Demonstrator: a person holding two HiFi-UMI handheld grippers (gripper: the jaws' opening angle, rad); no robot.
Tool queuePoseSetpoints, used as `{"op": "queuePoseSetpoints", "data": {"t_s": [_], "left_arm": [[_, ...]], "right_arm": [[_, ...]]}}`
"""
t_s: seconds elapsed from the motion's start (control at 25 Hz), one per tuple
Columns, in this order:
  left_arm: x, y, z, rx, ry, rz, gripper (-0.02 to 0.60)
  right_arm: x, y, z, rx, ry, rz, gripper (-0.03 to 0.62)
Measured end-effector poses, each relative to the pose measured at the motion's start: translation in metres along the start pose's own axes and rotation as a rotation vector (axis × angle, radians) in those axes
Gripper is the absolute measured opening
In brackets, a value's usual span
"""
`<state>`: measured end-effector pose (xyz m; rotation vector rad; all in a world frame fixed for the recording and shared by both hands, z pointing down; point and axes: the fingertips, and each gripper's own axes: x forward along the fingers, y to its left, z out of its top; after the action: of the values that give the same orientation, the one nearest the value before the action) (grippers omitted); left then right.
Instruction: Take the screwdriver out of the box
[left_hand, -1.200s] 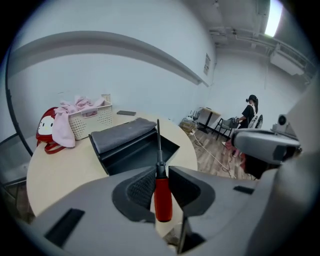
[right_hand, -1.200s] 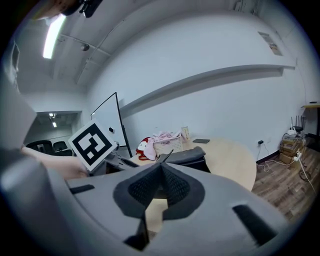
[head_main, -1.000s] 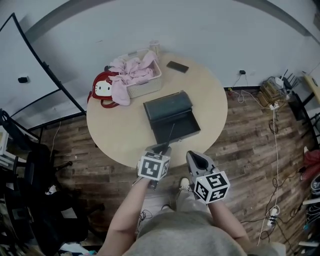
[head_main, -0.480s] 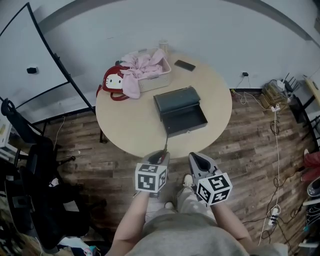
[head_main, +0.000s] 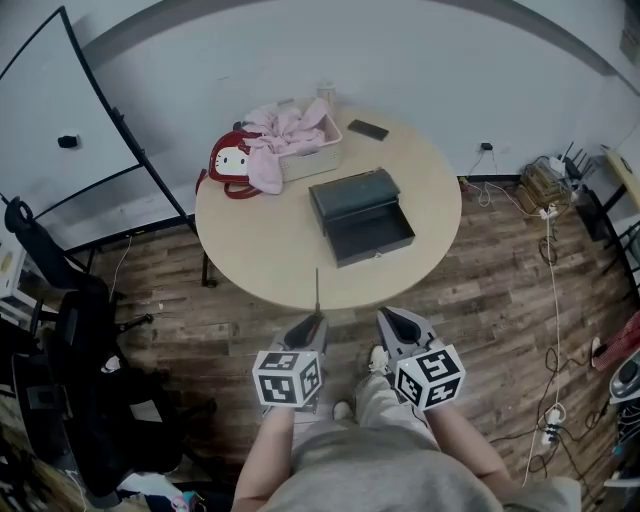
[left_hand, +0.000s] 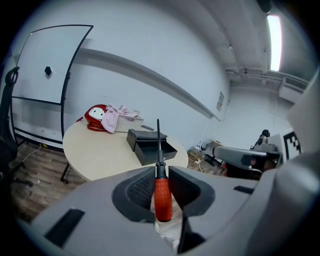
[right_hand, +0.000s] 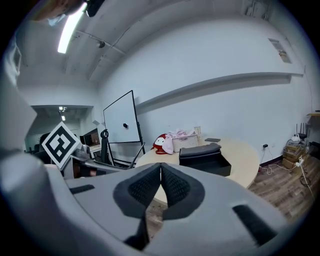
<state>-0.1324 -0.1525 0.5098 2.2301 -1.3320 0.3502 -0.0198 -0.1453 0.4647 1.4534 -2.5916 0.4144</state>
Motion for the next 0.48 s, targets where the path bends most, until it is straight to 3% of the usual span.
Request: {"op": "queuePoseSetpoints", "data": {"t_s": [0.48], "left_arm": [[-0.017, -0.003, -0.009, -0.013, -0.018, -0.010, 0.072]], "right_arm": [[-0.005, 0.013, -0.007, 0.005, 0.000, 0.010, 0.000]]}}
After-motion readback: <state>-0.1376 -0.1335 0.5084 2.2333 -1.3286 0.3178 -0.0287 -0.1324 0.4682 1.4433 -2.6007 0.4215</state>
